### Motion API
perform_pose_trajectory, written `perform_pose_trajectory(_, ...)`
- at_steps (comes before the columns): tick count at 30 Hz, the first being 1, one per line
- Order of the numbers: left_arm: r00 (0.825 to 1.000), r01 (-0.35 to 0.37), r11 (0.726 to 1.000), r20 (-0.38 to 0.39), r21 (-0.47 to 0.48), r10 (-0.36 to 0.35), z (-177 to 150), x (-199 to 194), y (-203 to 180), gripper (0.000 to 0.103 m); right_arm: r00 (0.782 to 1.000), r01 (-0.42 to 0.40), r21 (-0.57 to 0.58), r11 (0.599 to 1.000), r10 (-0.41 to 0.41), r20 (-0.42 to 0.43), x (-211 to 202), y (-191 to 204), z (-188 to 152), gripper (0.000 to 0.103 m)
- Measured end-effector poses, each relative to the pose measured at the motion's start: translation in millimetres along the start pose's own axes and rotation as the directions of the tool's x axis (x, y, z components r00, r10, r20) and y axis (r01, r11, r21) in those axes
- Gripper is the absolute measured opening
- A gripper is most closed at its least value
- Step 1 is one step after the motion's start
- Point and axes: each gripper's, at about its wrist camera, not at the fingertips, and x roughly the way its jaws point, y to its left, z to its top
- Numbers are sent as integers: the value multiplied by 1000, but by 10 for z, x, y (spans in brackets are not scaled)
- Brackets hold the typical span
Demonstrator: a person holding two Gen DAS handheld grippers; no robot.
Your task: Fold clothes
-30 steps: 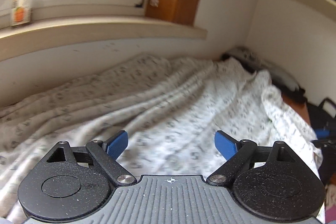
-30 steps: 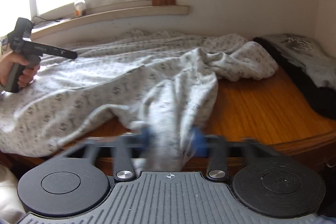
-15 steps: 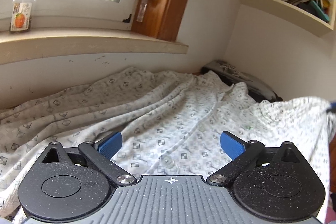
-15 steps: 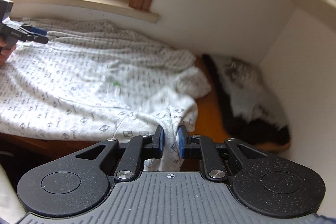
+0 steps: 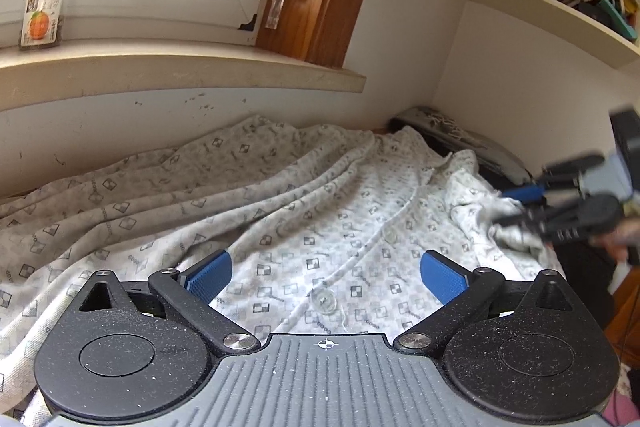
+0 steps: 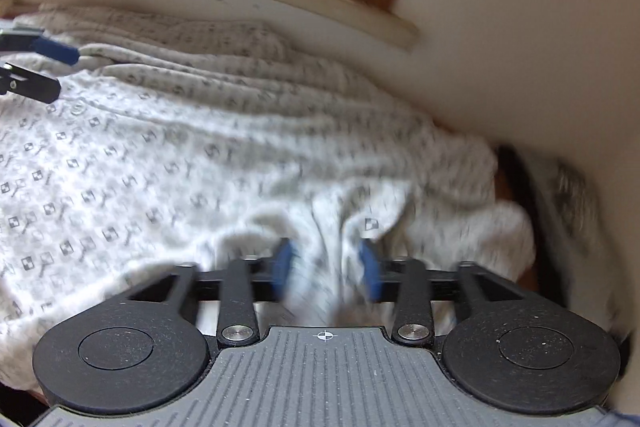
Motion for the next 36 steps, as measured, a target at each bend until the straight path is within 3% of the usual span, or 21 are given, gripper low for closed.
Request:
perform_pose_trajectory(2,1000,-1,1000,-8,-5,1,5,14,8,101,1000,-12,48,999,11,17,-131,-74,-179,68)
perform_pose_trajectory(5,1000,0,1000,-9,0,0,5,17,-3,101,999,-33,115,993,30,28,-355,-106,-449,75)
perform_pose_trajectory(12,1000,-7,1000,-5,4,7,8,7,-9,102,999,-45,197,979,44,7,-423,-122,-988,78)
perform_pose_trajectory(13,1000,-8,1000,-4,7,8,9,6,-13,102,998,-56,233,971,52,22,-431,-168,-1049,77)
perform_pose_trajectory(15,1000,-10,1000,-1,10,10,7,2,-21,102,994,-97,280,955,80,71,-451,-248,-1157,60)
perform_pose_trajectory(17,1000,-8,1000,-1,11,8,6,4,-24,102,989,-119,306,945,87,116,-480,-321,-1230,27)
perform_pose_trajectory(18,1000,-8,1000,-2,10,8,7,5,-21,102,991,-106,325,940,73,112,-496,-368,-1252,17)
perform_pose_trajectory(19,1000,-8,1000,-2,9,8,7,5,-19,102,993,-93,333,938,61,104,-525,-407,-1263,14)
perform_pose_trajectory(25,1000,-10,1000,2,15,10,4,8,-26,102,993,80,252,964,-99,66,-1072,-535,-1240,13)
perform_pose_trajectory(30,1000,-12,1000,3,24,12,1,8,-47,102,960,259,131,957,-271,77,-1739,-618,-998,13)
perform_pose_trajectory(36,1000,-14,999,7,29,14,-6,-7,-57,103,920,385,-16,923,-383,79,-2194,-559,-674,13)
